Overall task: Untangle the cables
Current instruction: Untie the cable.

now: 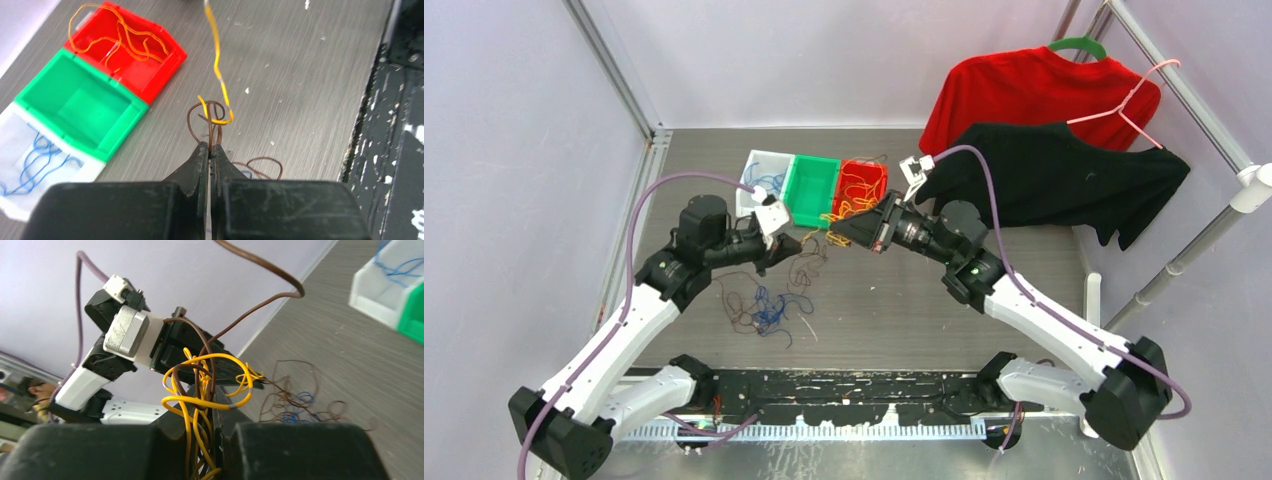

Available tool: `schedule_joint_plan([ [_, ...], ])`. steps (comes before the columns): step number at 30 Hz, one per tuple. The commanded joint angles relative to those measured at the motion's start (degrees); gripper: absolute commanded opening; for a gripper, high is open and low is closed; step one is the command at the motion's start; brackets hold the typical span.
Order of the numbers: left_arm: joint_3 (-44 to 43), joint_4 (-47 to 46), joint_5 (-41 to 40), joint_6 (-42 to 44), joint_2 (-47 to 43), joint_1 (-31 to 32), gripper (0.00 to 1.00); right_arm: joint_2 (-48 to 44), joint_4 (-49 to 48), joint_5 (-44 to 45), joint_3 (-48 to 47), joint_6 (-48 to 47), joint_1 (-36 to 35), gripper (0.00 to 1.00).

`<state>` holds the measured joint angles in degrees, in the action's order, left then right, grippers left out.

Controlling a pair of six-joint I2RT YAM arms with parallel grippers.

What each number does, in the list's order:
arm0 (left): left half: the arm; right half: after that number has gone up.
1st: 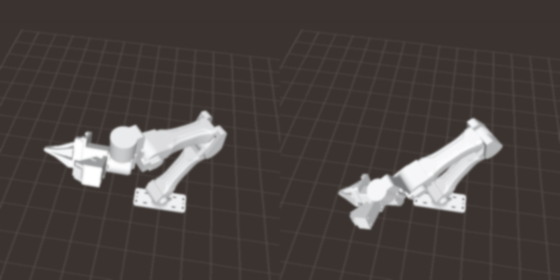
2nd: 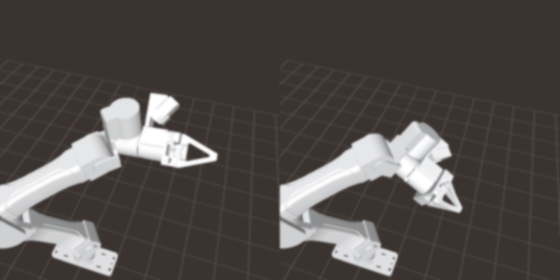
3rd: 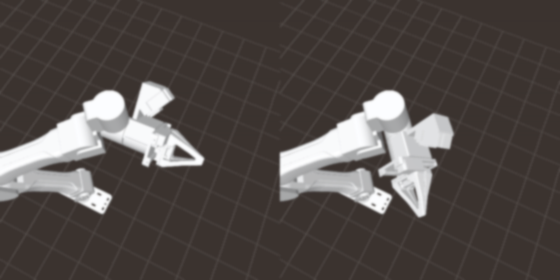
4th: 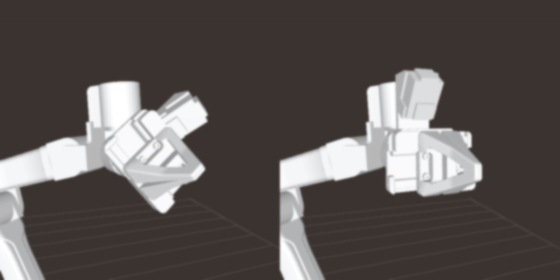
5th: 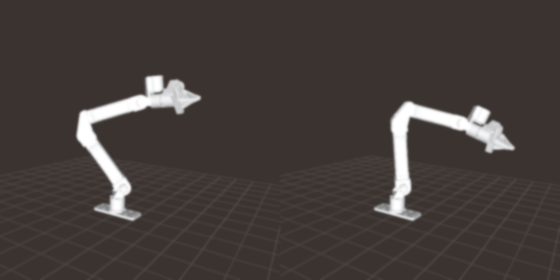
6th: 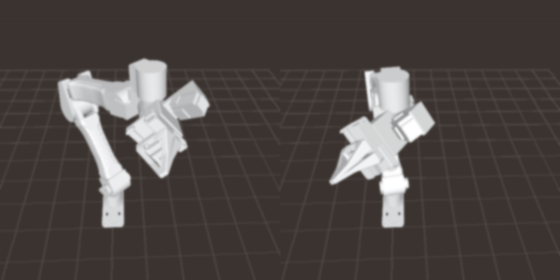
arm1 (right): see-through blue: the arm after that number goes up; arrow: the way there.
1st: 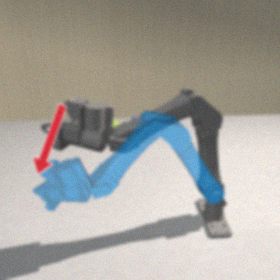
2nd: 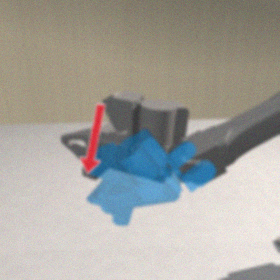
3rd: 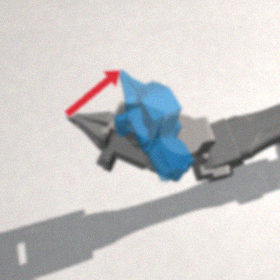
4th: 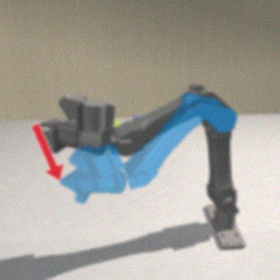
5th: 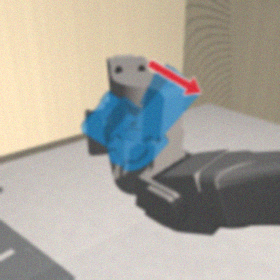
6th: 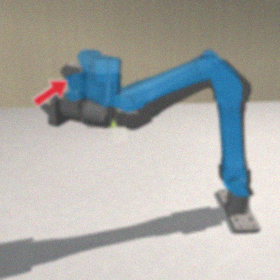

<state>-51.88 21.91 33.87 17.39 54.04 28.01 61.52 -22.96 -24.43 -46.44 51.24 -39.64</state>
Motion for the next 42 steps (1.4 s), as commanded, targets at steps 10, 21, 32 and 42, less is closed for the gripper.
schedule_joint_plan([
  [10,-6.5,7.1,-14.4,12.9,-5.6,-1.0,0.0,-14.5,30.2,19.4,-3.3,-21.4,5.1,0.04],
  [21,-16.9,3.5,-23.8,17.9,-3.8,-1.2,0.0,-14.9,42.1,36.8,-0.5,-22.3,7.2,0.01],
  [32,-24.7,-6.4,-35.0,26.0,1.7,-2.0,0.0,-12.4,45.6,45.9,2.9,-22.5,7.3,0.01],
  [42,-29.6,-1.5,-25.6,21.7,2.8,-3.7,0.0,-11.7,37.1,34.8,6.4,-20.3,7.3,0.01],
])
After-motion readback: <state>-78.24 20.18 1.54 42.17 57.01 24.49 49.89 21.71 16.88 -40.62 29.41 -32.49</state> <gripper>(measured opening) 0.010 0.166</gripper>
